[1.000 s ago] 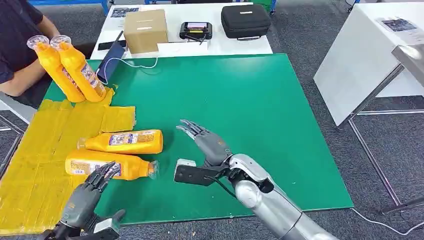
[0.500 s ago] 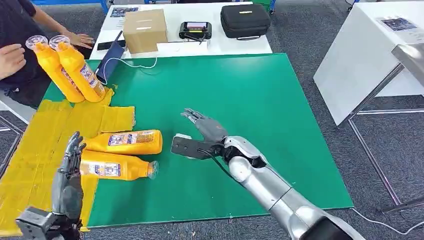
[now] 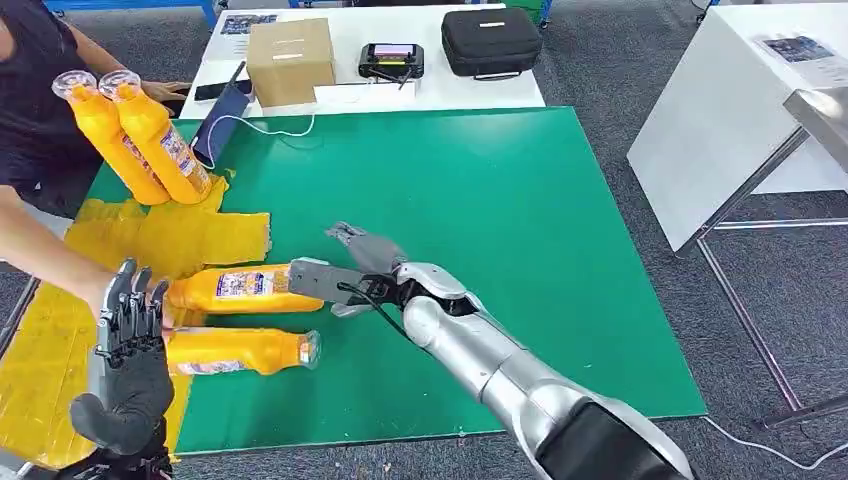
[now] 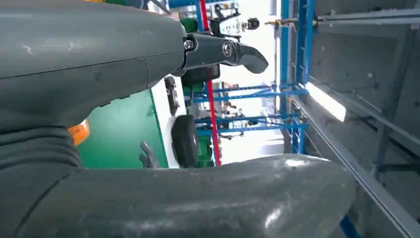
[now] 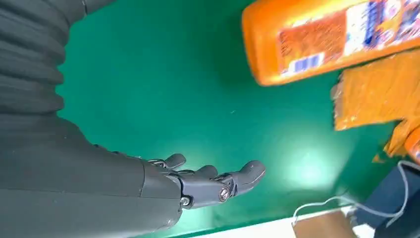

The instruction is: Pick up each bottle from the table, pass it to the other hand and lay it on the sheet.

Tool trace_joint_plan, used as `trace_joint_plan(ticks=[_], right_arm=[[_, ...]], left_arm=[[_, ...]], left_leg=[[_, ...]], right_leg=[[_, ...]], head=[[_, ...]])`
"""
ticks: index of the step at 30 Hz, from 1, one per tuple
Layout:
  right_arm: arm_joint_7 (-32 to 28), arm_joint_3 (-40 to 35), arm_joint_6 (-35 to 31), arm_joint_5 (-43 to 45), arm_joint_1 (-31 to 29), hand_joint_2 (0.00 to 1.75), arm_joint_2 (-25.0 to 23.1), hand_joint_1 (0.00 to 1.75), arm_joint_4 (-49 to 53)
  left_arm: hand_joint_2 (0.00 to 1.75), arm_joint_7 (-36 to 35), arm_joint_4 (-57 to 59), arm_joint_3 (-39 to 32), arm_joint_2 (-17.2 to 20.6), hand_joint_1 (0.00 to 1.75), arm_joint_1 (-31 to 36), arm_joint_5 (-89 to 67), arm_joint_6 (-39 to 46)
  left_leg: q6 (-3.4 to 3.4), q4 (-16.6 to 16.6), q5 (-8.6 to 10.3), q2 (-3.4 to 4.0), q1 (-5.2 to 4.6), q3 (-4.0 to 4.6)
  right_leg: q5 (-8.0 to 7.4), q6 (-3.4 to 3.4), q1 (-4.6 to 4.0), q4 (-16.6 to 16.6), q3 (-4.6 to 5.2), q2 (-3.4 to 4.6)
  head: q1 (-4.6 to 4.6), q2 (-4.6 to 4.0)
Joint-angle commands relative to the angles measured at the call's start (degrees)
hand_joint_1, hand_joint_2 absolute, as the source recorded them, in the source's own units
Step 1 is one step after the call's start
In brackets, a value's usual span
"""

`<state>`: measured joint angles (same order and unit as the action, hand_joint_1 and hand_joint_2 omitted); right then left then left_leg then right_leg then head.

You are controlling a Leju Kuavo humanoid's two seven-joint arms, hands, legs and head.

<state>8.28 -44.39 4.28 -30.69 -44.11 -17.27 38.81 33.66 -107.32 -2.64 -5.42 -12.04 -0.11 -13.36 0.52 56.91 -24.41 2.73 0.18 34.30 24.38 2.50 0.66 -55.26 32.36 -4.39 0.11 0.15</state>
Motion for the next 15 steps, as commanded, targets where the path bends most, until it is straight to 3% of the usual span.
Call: trace_joint_plan(ticks=[1,6,15], right_arm=[[1.0,-5.6,0.3,0.6,-4.8,1.75,-2.7,0.0,-9.3],[-0.1,-6.2,-2.8,-0.3,-2.0,1.75,-2.2,0.0,-9.1],[0.6,-5.1,-3.7,-1.6,-2.0,1.75,-0.3,0.0,-7.9]], left_arm=[[0.0,-0.5,1.1,1.1,-0.5,0.0,-0.3,-0.3,-0.4],[0.0,0.9,0.0,0.4,-1.6,0.0,-3.6,-1.4,-0.9],[0.0,0.1,-0.7,-0.2,-2.4,0.0,-2.6,-1.8,-2.0]], left_leg=[[-0.02,0.0,-0.05,-0.17,0.04,-0.14],[-0.02,-0.1,-0.08,-0.13,0.03,-0.3],[-0.03,0.0,-0.03,-0.33,0.04,-0.16]], right_leg=[[0.05,-0.07,0.01,0.0,-0.15,0.29],[0.06,-0.08,0.04,0.1,-0.31,0.4],[0.07,-0.09,0.02,0.0,-0.2,0.19]], head=[[0.02,0.0],[0.0,0.0],[0.02,0.0]])
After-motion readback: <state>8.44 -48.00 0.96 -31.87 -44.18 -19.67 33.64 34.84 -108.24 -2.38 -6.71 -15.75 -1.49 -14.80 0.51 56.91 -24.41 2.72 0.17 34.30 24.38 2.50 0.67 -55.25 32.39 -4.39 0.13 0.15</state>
